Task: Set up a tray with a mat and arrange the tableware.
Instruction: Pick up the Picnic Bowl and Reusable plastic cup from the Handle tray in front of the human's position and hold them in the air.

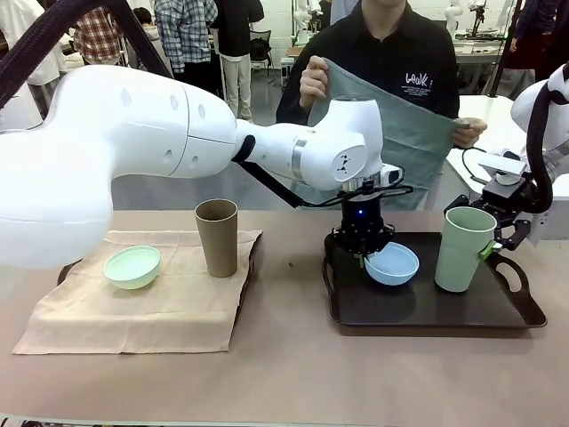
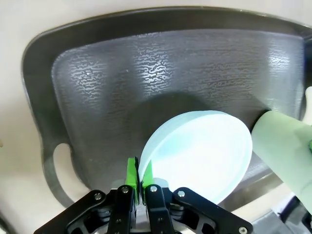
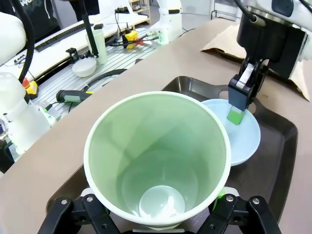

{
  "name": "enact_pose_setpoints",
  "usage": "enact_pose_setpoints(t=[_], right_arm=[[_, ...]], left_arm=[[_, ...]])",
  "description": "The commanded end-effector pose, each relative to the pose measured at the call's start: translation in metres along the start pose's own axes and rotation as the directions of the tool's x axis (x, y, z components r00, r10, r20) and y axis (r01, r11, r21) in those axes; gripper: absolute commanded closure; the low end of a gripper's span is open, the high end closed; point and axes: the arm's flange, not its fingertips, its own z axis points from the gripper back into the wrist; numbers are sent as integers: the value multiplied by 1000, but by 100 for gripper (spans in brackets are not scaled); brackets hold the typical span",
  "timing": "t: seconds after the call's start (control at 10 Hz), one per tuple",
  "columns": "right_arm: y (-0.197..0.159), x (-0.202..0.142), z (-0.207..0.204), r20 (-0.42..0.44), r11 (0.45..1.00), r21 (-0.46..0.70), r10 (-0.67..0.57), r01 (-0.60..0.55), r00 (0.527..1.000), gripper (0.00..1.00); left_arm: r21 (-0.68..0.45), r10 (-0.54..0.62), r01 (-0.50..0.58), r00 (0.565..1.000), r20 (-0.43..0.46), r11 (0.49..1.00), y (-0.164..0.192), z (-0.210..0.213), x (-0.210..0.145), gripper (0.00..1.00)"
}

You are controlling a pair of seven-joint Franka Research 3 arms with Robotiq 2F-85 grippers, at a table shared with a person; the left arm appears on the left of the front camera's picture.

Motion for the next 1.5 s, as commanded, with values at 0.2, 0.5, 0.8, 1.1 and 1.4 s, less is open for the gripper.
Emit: enact_pose_setpoints(t=[0.2, 0.5, 0.8, 1.1, 1.4], right_arm=[[43, 57, 28, 30, 986, -147, -79, 82, 996, 71], [102, 106, 63, 36, 942, -315, -113, 118, 993, 71], [150, 169, 75, 2, 904, -401, -157, 145, 988, 71], [161, 173, 91, -10, 913, -387, -141, 126, 990, 71], [161, 173, 91, -10, 913, -387, -141, 126, 990, 71]], left_arm=[[-51, -1, 2, 1000, 18, 999, -6, 57, -15, 100], [-42, 15, -12, 998, 66, 999, -18, 135, -36, 100], [-20, 46, -43, 990, 136, 999, -41, 217, -65, 100], [-49, 42, -36, 991, 129, 998, -35, 228, -76, 100], [-49, 42, -36, 991, 129, 998, -35, 228, -76, 100]])
